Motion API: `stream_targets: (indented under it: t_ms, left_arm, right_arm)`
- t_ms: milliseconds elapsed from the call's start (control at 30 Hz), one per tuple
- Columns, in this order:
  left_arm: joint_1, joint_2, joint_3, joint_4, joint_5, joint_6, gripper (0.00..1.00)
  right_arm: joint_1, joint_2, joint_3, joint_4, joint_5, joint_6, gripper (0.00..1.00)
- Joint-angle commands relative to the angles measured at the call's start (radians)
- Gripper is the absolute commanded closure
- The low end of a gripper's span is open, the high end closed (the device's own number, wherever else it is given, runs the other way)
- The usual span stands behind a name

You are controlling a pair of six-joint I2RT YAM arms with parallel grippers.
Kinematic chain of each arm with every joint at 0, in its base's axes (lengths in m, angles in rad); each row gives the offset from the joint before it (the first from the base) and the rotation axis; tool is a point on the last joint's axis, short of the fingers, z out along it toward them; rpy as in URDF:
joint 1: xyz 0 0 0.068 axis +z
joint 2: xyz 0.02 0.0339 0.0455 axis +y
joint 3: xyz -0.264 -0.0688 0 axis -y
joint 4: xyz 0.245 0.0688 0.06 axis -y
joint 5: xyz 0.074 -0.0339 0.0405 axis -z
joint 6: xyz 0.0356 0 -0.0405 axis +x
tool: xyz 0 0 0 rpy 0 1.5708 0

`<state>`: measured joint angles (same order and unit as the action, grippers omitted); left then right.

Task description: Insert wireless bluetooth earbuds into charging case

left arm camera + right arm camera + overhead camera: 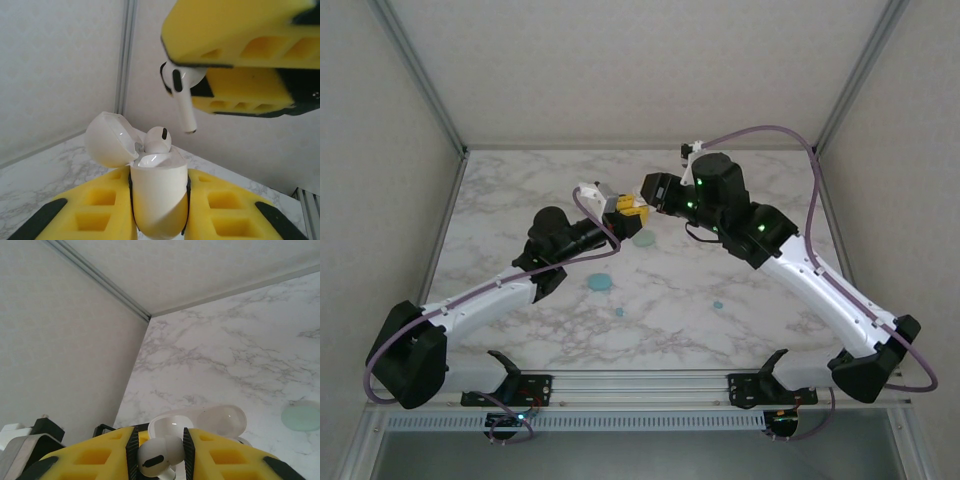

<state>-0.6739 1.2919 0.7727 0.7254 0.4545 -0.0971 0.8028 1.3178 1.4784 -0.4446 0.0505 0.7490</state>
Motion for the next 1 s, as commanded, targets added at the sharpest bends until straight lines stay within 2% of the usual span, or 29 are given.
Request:
stream_targets:
  t_ms: [0,467,800,967]
  left_arm:
    - [-0.015,-0.013,0.036,0.048,-0.005,0.013,0.88]
    - [-0.016,-0.014,0.028,0.072,-0.041,-0.018,0.88]
    - [-0.015,-0.003,0.036,0.101,-0.068,-0.033,0.88]
    - [-0.015,0.009,0.042,0.094,-0.048,-0.029,0.88]
  right_arm:
    - [0.003,0.018,-0.005,0.032,-0.006,0.014,0.67]
    - [0.004,0.042,-0.014,0.023,0.023,0.000,0.68]
    - [0.006,0.030,-0.018,-0.003,-0.027,-0.019,0.67]
    - [0.006,0.017,-0.027,0.054,-0.042,0.002,0.68]
